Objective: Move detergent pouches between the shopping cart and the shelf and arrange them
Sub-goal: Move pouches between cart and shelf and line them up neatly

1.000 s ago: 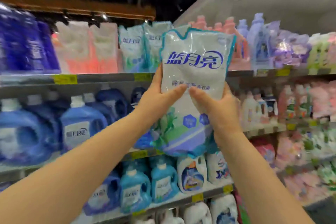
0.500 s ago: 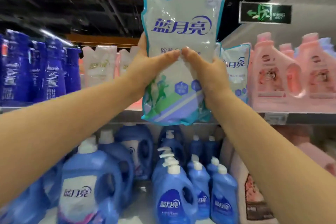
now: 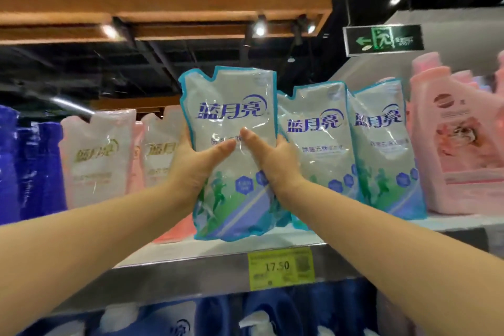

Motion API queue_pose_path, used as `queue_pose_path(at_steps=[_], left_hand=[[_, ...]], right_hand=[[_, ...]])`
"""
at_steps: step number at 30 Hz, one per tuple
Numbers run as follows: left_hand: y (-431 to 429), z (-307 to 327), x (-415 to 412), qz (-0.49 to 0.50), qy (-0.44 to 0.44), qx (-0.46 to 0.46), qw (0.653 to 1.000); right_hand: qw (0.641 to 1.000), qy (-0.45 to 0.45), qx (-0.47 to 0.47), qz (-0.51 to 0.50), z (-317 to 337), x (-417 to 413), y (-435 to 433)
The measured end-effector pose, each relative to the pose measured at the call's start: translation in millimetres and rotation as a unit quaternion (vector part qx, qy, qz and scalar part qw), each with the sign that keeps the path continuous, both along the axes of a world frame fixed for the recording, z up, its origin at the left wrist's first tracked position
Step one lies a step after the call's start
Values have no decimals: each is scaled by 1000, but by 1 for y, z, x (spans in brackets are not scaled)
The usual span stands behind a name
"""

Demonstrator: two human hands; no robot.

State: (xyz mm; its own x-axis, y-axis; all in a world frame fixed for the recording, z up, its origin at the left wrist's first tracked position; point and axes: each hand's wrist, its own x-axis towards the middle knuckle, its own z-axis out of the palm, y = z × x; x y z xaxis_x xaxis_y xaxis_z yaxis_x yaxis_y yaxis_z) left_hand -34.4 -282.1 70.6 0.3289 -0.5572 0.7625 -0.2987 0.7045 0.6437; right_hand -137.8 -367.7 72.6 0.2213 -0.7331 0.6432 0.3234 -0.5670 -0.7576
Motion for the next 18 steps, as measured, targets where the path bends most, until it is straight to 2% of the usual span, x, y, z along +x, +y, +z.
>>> queue_pose_path(at_steps=[7,11,14,18], left_hand=[[-46,2,24,-34,21,1,999],[-56,-9,32,-38,22,19,999],[-56,-7,37,-28,-6,66,997],[-44,-7,40,27,-66,173,982]], right_hand=[[1000,15,8,-24,4,11,-19],[995,80,45,-39,-5,16,-30],[986,144,49,-63,-5,12,-32],[977,203,33,-53,-1,-12,-21]])
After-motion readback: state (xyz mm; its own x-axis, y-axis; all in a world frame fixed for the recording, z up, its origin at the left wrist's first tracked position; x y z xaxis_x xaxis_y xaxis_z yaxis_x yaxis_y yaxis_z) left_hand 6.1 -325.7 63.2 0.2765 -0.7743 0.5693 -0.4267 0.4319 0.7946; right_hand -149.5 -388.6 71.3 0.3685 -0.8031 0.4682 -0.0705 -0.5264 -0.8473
